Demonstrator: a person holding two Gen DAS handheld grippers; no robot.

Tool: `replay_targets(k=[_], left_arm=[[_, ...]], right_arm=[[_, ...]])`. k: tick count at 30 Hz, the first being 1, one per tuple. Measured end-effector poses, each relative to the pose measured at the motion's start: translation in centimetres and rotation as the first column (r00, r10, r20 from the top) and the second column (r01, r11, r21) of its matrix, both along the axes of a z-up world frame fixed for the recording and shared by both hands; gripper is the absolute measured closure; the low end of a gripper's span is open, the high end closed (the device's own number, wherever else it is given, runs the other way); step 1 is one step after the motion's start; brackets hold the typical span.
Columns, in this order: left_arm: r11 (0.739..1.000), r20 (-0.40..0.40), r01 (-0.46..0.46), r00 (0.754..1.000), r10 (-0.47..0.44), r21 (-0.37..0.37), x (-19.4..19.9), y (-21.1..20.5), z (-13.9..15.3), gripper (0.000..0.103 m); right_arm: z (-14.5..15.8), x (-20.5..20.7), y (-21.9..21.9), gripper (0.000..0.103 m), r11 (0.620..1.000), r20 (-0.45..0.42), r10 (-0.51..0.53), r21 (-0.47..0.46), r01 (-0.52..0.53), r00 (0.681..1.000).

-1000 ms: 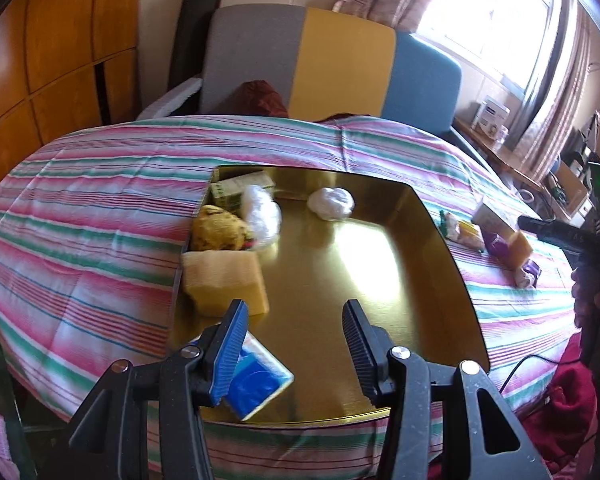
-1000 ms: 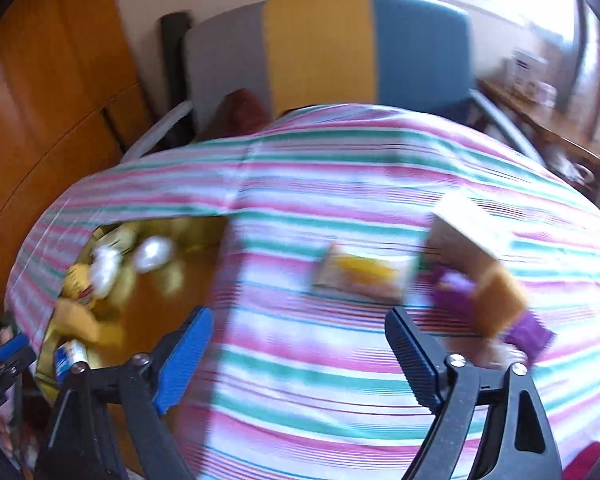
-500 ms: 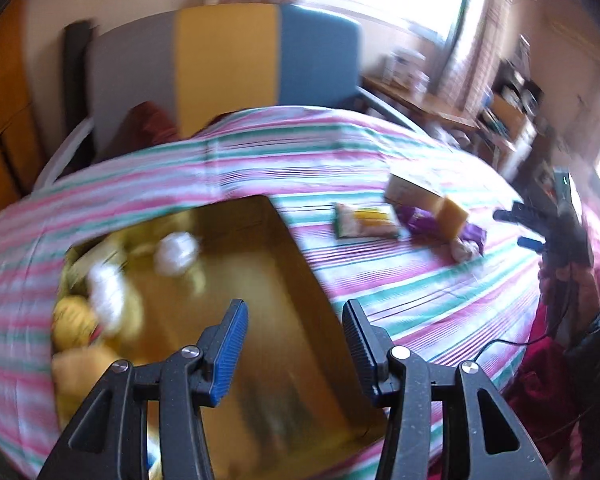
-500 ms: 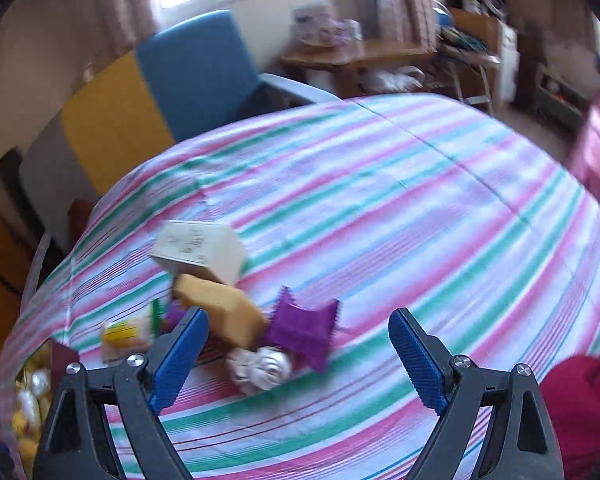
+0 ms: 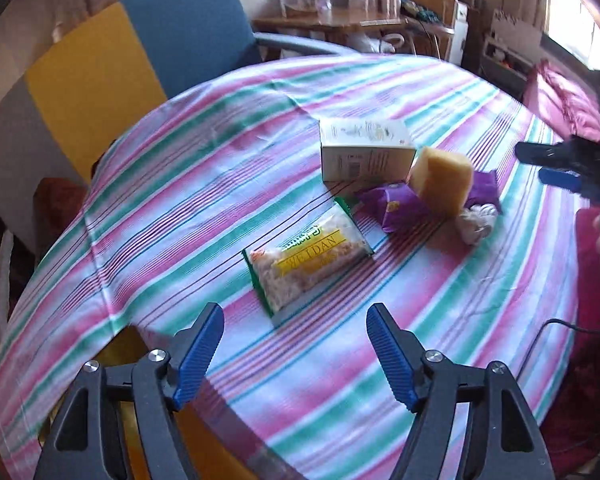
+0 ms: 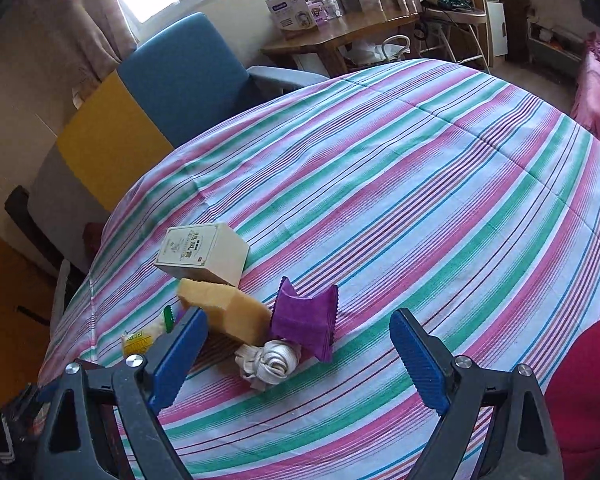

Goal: Organize objects
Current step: 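Move the left gripper to the WEIDAN snack bag and grasp it, then lift the WEIDAN bag toward the tray with the left gripper while the right gripper grasps the purple packet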

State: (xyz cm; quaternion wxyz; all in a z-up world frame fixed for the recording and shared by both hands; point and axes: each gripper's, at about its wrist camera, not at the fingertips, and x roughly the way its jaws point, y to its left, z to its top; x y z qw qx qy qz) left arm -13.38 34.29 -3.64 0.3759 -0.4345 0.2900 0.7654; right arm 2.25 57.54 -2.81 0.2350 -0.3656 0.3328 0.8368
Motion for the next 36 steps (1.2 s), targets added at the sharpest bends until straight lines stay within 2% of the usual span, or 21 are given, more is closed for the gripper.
replay_targets(k=[8, 12, 15, 17, 19, 26, 29, 32, 36], left_arm=[[0.983, -0.005, 0.129, 0.991, -0.131, -0.133, -2.5, 4.4, -3.5, 0.022], [0.967, 0.007, 0.192, 0.981, -0.193, -0.170, -2.8, 6.1, -4.8, 0.022], [0.964, 0.020, 0.195, 0.981, -0.195, -0.180, -3.4, 7.0, -5.8, 0.026], [0.975, 0.078, 0.174, 0.983, -0.164, -0.137, -3.9, 7.0, -6.2, 0.058], [0.985, 0.095, 0.141, 0.987, -0.131, -0.102, -3.9, 6.5, -5.9, 0.065], [0.999, 0.147, 0.036, 0.989, -0.036, 0.004, -1.4, 2.9, -4.4, 0.066], [0.998, 0.164, 0.003, 0.986, -0.013, 0.060, 0.7, 0.9, -2.9, 0.066], [0.996, 0.146, -0.010, 0.989, -0.003, 0.086, 2.7, -0.2, -1.5, 0.066], [0.991, 0.166, -0.030, 0.986, 0.009, 0.127, 4.6, -1.9, -0.5, 0.066]], right_arm=[[-0.9, -0.3, 0.2, 0.010, 0.999, 0.022, 0.018, -0.047, -0.017, 1.000], [-1.0, -0.2, 0.4, 0.010, 0.998, 0.024, 0.015, -0.057, -0.013, 1.000], [-1.0, -0.2, 0.7, 0.010, 0.998, 0.022, 0.004, -0.060, -0.003, 1.000], [-1.1, -0.1, 1.0, 0.010, 0.998, 0.023, -0.007, -0.062, 0.008, 1.000], [-1.1, 0.1, 1.2, 0.010, 0.998, 0.026, -0.025, -0.060, 0.026, 0.999], [-1.1, 0.3, 2.0, 0.015, 0.997, 0.030, -0.074, -0.033, 0.075, 0.997], [-1.4, 0.4, 2.3, 0.019, 0.995, 0.046, -0.090, -0.031, 0.091, 0.995], [-1.7, 0.3, 2.4, 0.024, 0.995, 0.068, -0.096, -0.024, 0.098, 0.993], [-2.4, -0.1, 2.5, 0.030, 0.995, 0.097, -0.091, -0.028, 0.094, 0.991]])
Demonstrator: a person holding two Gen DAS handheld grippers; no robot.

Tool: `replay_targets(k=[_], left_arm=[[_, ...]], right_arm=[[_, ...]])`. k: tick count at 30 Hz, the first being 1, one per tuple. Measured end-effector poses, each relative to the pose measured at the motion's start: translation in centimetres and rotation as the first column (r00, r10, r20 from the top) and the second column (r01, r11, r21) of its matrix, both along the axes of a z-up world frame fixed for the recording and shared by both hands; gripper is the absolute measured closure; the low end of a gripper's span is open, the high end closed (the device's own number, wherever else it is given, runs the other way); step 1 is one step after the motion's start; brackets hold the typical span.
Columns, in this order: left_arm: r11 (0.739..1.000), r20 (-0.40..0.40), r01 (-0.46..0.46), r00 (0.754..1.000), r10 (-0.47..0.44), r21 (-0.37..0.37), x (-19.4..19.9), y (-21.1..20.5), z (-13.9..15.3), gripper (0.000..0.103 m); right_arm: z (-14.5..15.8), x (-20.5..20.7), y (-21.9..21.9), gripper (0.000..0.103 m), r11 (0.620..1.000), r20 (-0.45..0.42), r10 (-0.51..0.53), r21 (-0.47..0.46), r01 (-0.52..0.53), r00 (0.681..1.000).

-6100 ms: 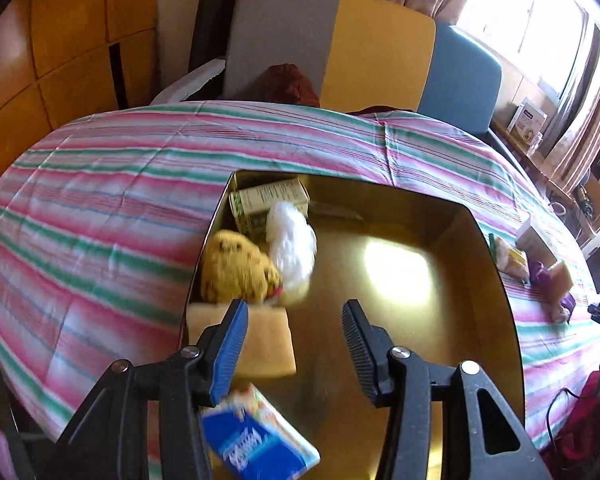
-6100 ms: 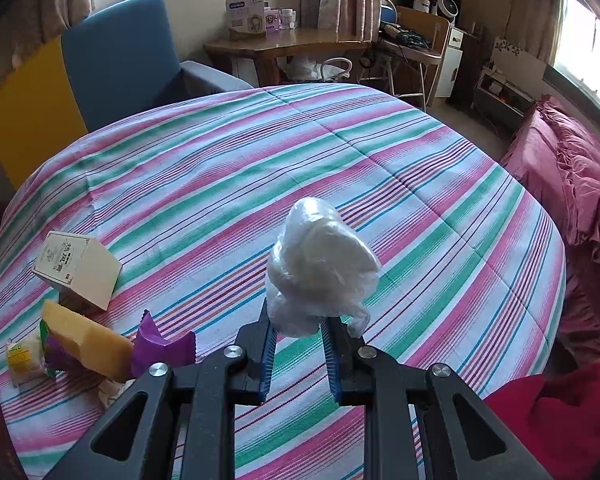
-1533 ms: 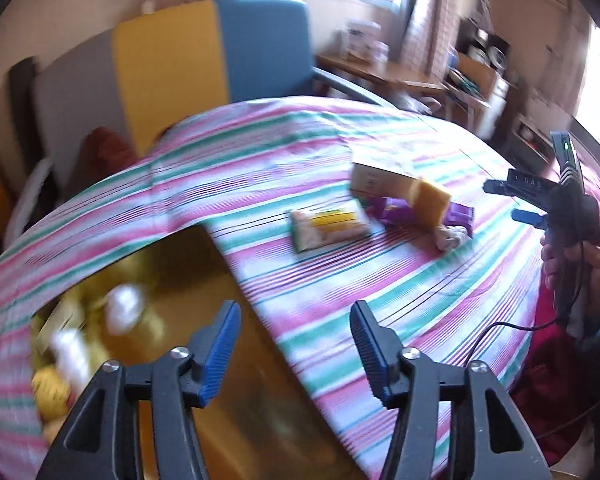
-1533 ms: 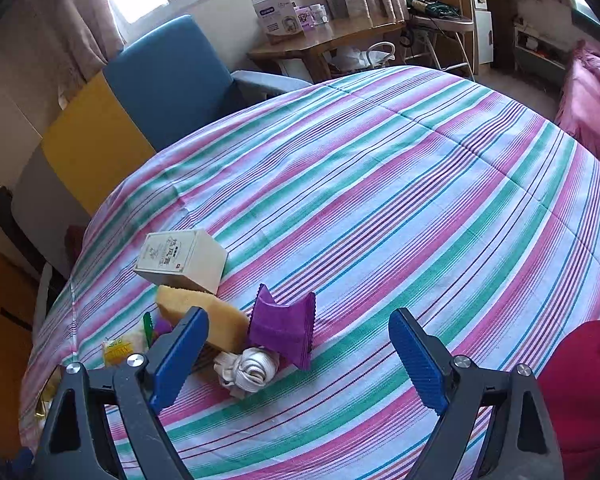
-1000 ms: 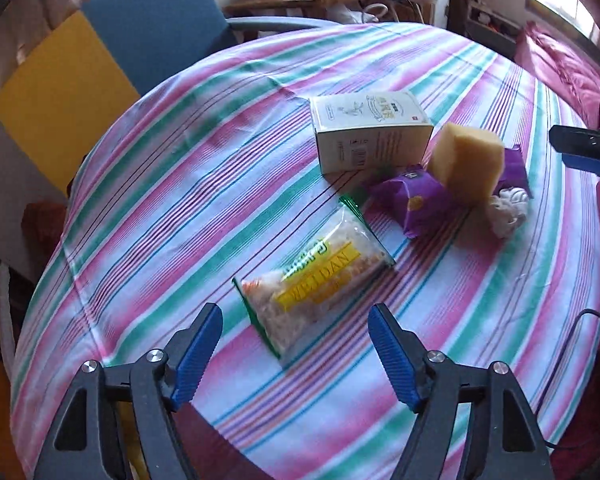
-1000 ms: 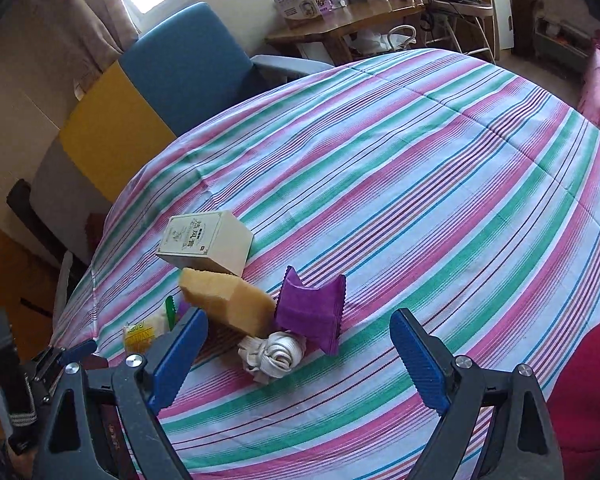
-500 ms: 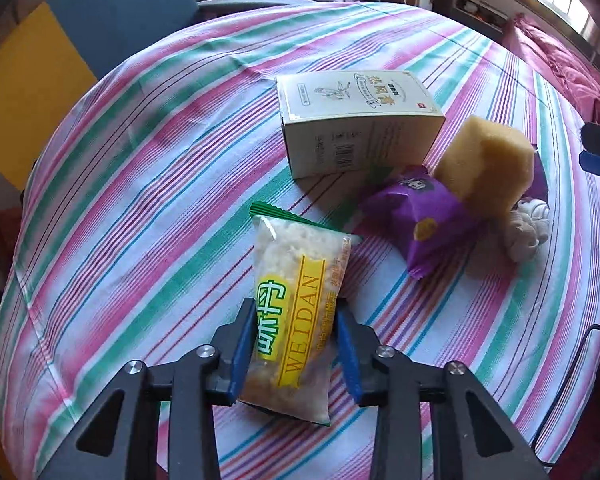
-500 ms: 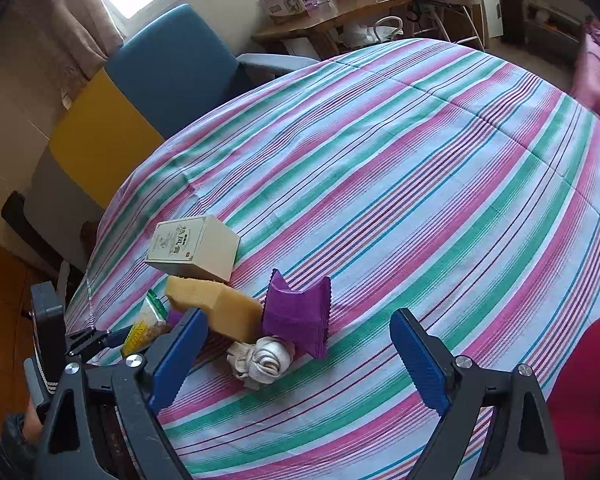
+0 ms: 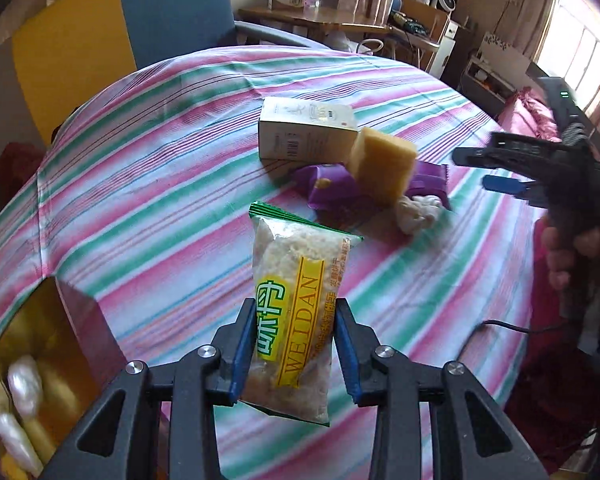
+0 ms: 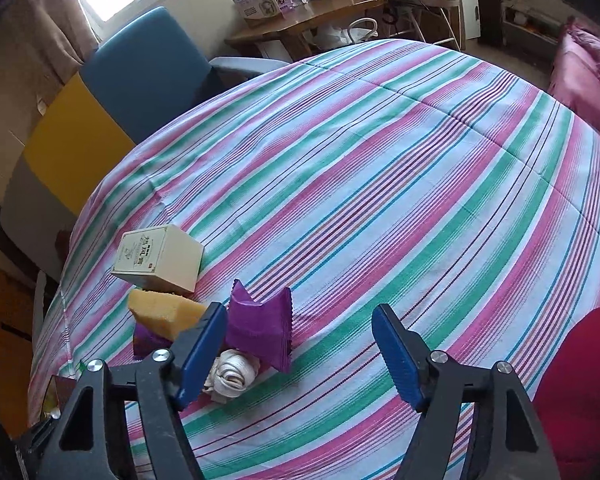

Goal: Organize objects
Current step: 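Lift the WEIDAN bag toward the tray with the left gripper while the right gripper grasps the purple packet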

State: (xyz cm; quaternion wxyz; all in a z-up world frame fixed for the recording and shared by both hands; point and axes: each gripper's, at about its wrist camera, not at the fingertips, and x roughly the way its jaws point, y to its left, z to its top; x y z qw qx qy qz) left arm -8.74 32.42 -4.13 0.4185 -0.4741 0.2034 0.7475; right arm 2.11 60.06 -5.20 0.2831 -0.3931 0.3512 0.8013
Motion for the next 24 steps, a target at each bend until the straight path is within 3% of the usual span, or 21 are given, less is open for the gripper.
replay_targets(k=[15, 17, 19, 24], left_arm=[[0.990, 0.051, -0.089, 0.995, 0.084, 0.107, 4.9, -6.5, 1.7, 0.066], [0.987, 0.050, -0.111, 0.993, 0.106, 0.120, 5.1, -7.3, 2.0, 0.066], [0.981, 0.032, -0.139, 0.990, 0.136, 0.133, 5.3, -8.4, 2.3, 0.066], [0.962, -0.008, -0.225, 0.973, 0.229, 0.156, 5.5, -11.4, 3.4, 0.066]], right_arm=[[-2.9, -4.3, -1.0, 0.031, 0.994, 0.099, 0.110, -0.017, -0.109, 0.989], [-3.4, -4.6, -1.0, 0.041, 0.992, 0.110, 0.124, -0.022, -0.123, 0.986], [-3.5, -5.1, -1.3, 0.062, 0.990, 0.132, 0.139, 0.012, -0.142, 0.981], [-3.5, -5.3, -1.9, 0.066, 0.982, 0.172, 0.170, 0.052, -0.181, 0.970]])
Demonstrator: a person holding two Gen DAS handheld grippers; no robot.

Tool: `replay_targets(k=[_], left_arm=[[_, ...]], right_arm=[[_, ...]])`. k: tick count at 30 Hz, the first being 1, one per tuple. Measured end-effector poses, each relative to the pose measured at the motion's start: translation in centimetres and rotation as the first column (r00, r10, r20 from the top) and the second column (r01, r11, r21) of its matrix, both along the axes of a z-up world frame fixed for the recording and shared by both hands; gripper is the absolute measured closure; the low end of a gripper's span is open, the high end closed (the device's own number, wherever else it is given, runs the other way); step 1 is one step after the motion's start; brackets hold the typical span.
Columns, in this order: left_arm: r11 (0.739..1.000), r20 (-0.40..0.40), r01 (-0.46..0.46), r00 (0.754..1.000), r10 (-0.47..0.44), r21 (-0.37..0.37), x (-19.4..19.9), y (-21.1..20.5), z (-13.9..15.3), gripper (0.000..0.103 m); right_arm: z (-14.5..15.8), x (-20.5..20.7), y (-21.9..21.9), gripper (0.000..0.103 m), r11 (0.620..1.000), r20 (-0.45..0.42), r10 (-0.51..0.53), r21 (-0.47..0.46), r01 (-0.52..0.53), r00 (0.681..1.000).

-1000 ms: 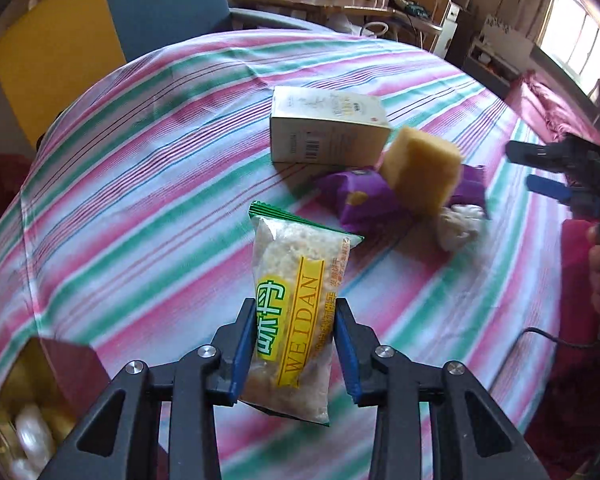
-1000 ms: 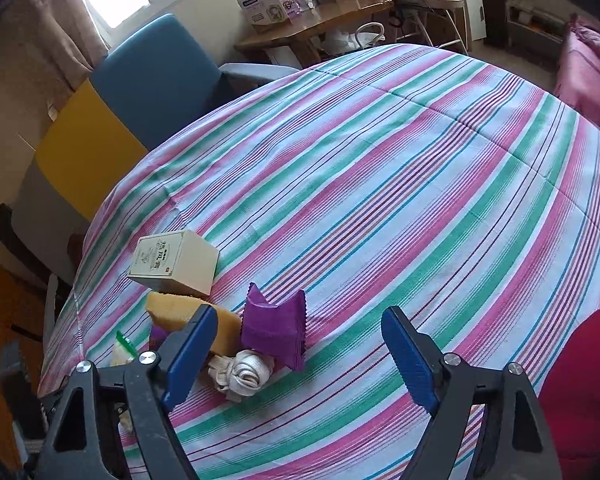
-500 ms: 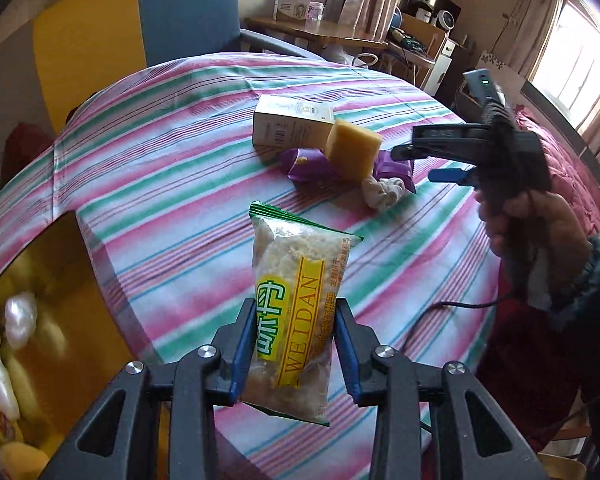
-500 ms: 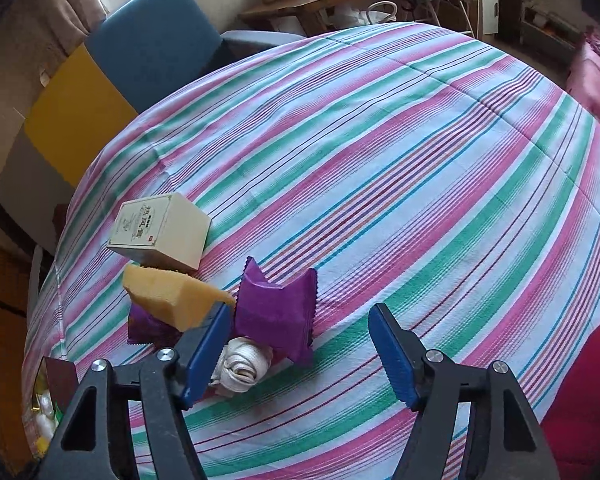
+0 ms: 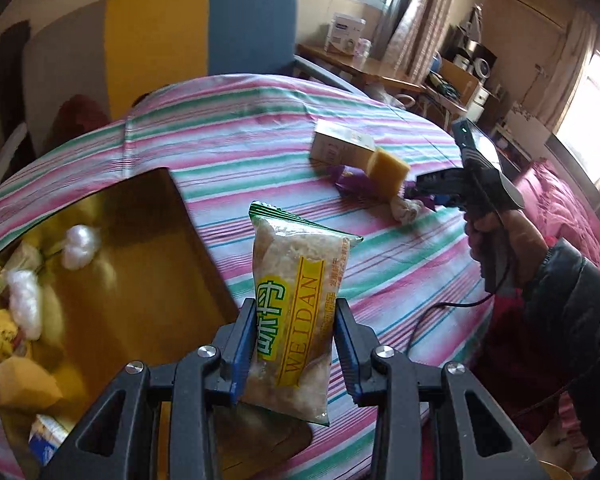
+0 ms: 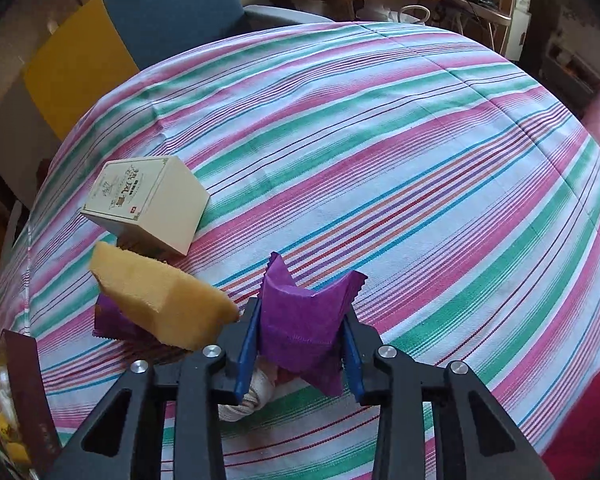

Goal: Organize objects
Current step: 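Lift the WEIDAN bag toward the tray with the left gripper while the right gripper grasps the purple packet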

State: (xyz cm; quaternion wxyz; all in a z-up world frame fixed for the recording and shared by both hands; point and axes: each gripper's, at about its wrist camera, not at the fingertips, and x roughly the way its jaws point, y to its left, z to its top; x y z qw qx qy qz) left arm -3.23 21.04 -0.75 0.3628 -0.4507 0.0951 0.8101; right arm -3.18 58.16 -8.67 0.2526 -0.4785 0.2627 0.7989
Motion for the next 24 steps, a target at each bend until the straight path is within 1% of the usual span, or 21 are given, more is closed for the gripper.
replay_targets(k=[6, 8, 11, 18, 24], left_arm=[[0.991, -0.064, -0.131, 0.990, 0.129, -0.027, 0.3, -4.1, 0.7, 0.066], [0.986, -0.073, -0.163, 0.984, 0.161, -0.029, 0.5, -5.4, 0.8, 0.066], [0.977, -0.098, -0.208, 0.974, 0.202, -0.047, 0.9, -7.3, 0.7, 0.066], [0.958, -0.098, -0.282, 0.956, 0.276, -0.053, 1.4, -11.0, 0.3, 0.066], [0.947, -0.095, -0.318, 0.945, 0.313, -0.050, 1.8, -13.0, 0.1, 0.066]], right_arm=[[-0.1, 0.2, 0.0, 0.065, 1.000, 0.020, 0.020, 0.013, -0.020, 1.000], [-0.1, 0.5, 0.1, 0.063, 1.000, 0.016, 0.017, 0.000, -0.017, 1.000], [-0.1, 0.5, -0.1, 0.063, 1.000, 0.023, 0.025, 0.015, -0.026, 0.999], [-0.1, 0.1, -0.6, 0.063, 0.998, 0.031, 0.038, 0.051, -0.040, 0.999], [-0.2, -0.2, -1.1, 0.063, 0.994, 0.046, 0.058, 0.094, -0.063, 0.997]])
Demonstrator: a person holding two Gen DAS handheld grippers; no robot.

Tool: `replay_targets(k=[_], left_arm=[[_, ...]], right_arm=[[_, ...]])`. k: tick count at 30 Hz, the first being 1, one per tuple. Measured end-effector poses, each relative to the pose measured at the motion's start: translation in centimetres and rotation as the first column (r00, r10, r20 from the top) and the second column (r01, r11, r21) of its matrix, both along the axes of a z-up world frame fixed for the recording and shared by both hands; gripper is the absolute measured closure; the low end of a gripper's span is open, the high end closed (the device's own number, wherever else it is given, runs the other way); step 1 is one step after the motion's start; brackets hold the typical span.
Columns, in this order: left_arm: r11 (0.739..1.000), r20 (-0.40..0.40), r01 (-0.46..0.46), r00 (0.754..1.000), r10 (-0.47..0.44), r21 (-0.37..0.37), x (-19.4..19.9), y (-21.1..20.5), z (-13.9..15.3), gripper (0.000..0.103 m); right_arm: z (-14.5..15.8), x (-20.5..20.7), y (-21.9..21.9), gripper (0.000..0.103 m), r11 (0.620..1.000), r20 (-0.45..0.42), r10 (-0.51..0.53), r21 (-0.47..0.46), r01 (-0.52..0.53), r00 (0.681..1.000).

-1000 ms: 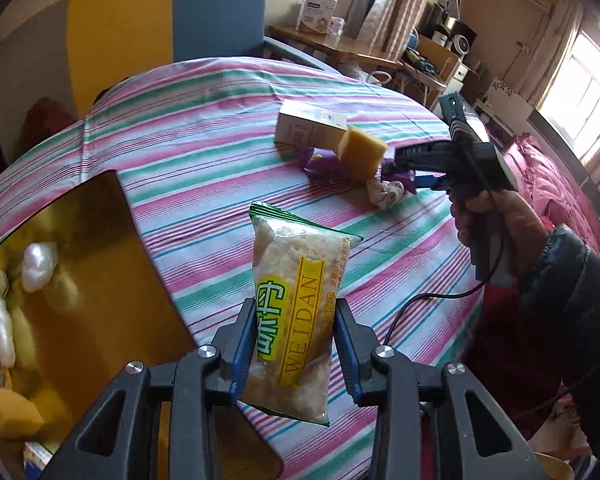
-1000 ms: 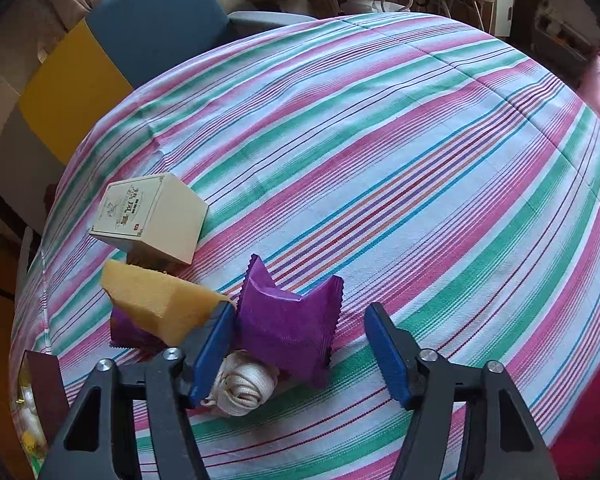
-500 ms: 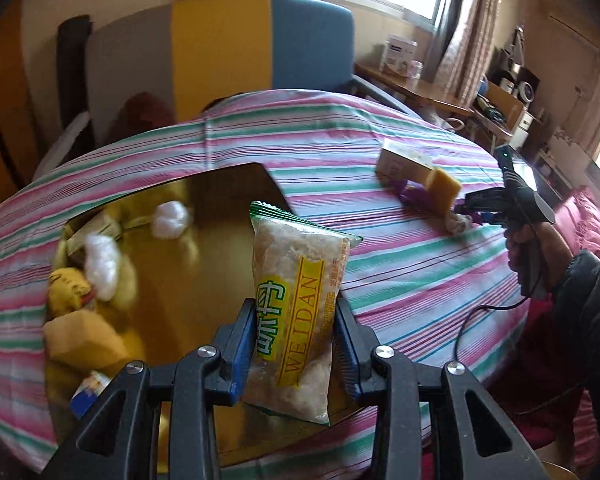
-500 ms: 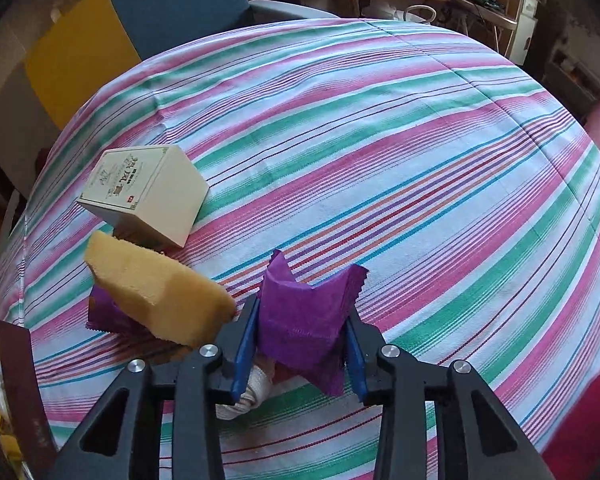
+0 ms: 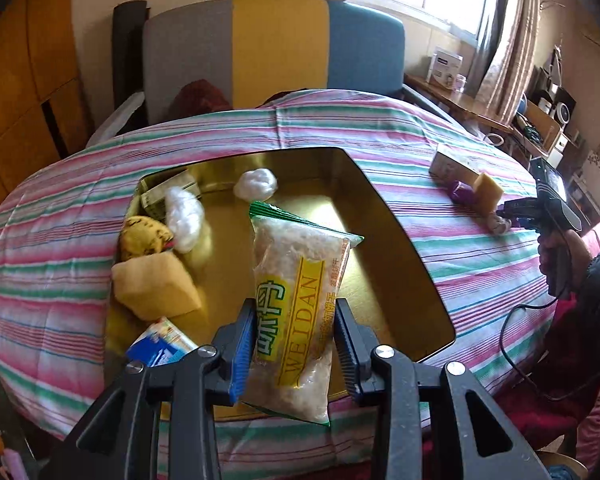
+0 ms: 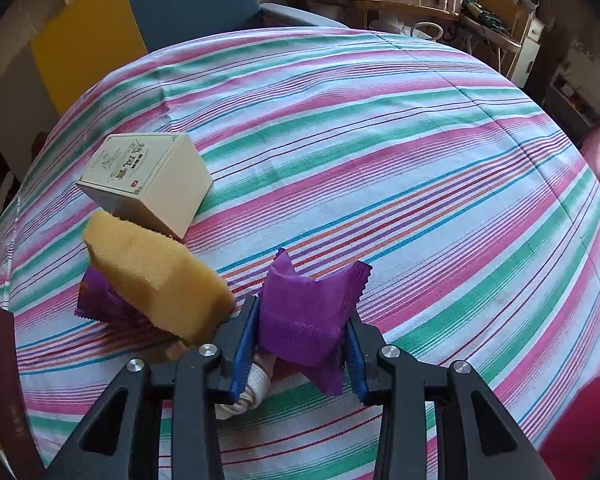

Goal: Organize objects
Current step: 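Lift the WEIDAN bag toward the tray with the left gripper while the right gripper grasps the purple packet, then lower the WEIDAN bag into the tray and open the left gripper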

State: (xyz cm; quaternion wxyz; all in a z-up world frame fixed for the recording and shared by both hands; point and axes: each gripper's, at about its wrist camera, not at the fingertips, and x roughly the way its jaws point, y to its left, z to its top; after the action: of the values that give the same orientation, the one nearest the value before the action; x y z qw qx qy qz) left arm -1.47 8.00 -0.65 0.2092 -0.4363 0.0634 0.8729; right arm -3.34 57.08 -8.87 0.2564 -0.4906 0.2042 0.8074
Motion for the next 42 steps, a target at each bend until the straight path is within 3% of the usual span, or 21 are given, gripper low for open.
replay_targets(k=[15, 20, 25, 31, 35, 38, 40, 42], left_arm=[[0.998, 0.047, -0.063, 0.997, 0.062, 0.020, -0.4, -2.9, -1.4, 0.066], [0.985, 0.133, -0.127, 0.985, 0.111, 0.118, -1.3, -5.5, -1.8, 0.066], [0.968, 0.151, -0.198, 0.973, 0.175, 0.152, -1.6, -8.1, -2.0, 0.066], [0.973, 0.177, -0.163, 0.975, 0.133, 0.163, -2.1, -6.4, -2.8, 0.066], [0.983, 0.176, -0.118, 0.980, 0.093, 0.138, -2.6, -4.1, -3.3, 0.066], [0.986, 0.189, -0.149, 0.973, 0.133, 0.072, -4.0, -3.7, -5.1, 0.066], [0.982, 0.233, -0.189, 0.956, 0.181, 0.016, -4.9, -4.0, -6.8, 0.065], [0.977, 0.258, -0.209, 0.947, 0.191, 0.044, -5.0, -4.7, -7.6, 0.065]], right_arm=[[0.2, 0.1, -0.3, 0.064, 0.999, 0.015, 0.019, 0.041, -0.019, 1.000], [0.3, 0.0, -0.2, 0.064, 0.999, 0.018, 0.021, 0.042, -0.021, 1.000], [0.3, 0.0, -0.3, 0.064, 0.999, 0.022, 0.021, 0.043, -0.022, 1.000], [0.3, -0.4, -0.3, 0.064, 0.999, 0.026, 0.021, 0.042, -0.022, 0.999], [0.2, -0.5, -0.3, 0.064, 0.999, 0.027, 0.020, 0.043, -0.021, 0.999], [0.1, -0.6, -0.5, 0.064, 0.999, 0.029, 0.020, 0.047, -0.021, 0.999], [0.0, -0.6, -0.5, 0.064, 0.999, 0.029, 0.020, 0.047, -0.021, 0.999], [0.0, -0.6, -0.5, 0.064, 0.999, 0.030, 0.020, 0.047, -0.022, 0.999]])
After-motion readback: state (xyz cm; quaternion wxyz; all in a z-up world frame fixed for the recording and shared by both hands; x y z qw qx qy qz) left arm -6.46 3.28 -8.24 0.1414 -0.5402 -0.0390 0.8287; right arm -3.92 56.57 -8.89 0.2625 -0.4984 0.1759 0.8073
